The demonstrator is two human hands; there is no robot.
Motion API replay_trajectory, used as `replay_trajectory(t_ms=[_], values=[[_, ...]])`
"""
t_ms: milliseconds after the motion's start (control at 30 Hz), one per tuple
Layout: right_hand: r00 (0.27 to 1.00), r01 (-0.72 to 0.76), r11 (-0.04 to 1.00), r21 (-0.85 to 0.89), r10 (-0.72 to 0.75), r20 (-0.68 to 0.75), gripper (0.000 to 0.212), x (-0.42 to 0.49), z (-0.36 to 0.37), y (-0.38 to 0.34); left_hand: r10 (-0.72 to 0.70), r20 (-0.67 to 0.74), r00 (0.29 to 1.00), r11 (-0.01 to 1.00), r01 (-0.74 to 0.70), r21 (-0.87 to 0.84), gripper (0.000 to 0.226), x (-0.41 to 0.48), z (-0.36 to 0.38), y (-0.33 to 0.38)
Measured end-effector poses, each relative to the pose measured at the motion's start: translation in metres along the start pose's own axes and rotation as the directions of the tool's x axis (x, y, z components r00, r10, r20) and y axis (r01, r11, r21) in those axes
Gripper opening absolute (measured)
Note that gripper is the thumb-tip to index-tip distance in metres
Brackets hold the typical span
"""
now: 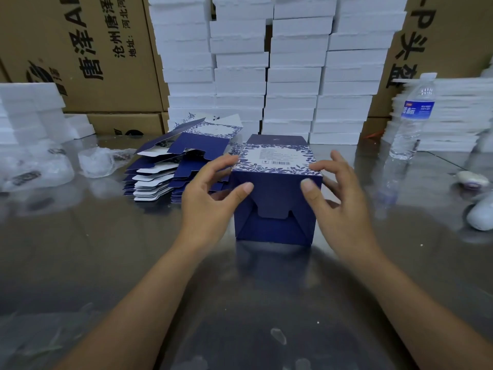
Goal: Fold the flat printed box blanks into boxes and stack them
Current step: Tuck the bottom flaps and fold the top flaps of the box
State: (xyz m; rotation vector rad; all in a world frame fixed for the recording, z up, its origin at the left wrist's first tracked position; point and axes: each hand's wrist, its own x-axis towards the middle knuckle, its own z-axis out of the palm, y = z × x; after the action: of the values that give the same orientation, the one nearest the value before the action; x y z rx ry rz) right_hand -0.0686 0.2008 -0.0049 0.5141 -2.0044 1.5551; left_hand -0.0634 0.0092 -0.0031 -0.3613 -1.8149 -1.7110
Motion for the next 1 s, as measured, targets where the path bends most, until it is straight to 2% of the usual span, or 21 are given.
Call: replay_trajectory(t_ms=[100,167,300,400,633,700,867,1000], values=[[0.995,0.016,0.996,-0.087,-0.007,0.100,0.048,-0.003,0.003,0.006,-0.042,0.103,0.994,0.995,0.032,0.090,0.062,-0.001,0.000,-0.007],[0.994,0.073,0.989,-0.126,-0.061,0.094,0.057,-0.002,0.003,0.010,-0.067,0.176,0.982,0.991,0.045,0.123,0.068,-0.003,0.002,-0.009],[0.991,0.133,0.977,-0.167,-0.135,0.005,0.058,-0.001,0.006,0.012,0.018,0.078,0.997,0.978,-0.034,0.207,0.061,-0.008,0.010,-0.008],[0.975,0.198,0.944,-0.264,-0.216,-0.044,0.053,-0.002,0.008,0.010,0.056,0.035,0.998,0.968,-0.063,0.242,0.058,-0.010,0.013,-0.007],[0.978,0.157,0.934,-0.321,-0.193,-0.082,0.047,-0.004,0.008,0.008,0.073,0.062,0.995,0.956,-0.087,0.280,0.060,-0.011,0.013,-0.007],[0.981,0.152,0.943,-0.297,-0.181,-0.071,0.049,-0.004,0.008,0.007,0.067,0.073,0.995,0.961,-0.084,0.263,0.059,-0.011,0.013,-0.006],[0.994,0.102,0.979,-0.179,-0.106,-0.016,0.059,-0.005,0.009,0.006,0.051,0.048,0.998,0.982,-0.059,0.180,0.033,-0.011,0.013,0.000],[0.997,0.019,0.997,0.080,-0.013,-0.072,0.036,-0.001,0.011,0.002,0.026,0.059,0.998,0.994,-0.032,0.108,0.037,-0.010,0.013,0.002]])
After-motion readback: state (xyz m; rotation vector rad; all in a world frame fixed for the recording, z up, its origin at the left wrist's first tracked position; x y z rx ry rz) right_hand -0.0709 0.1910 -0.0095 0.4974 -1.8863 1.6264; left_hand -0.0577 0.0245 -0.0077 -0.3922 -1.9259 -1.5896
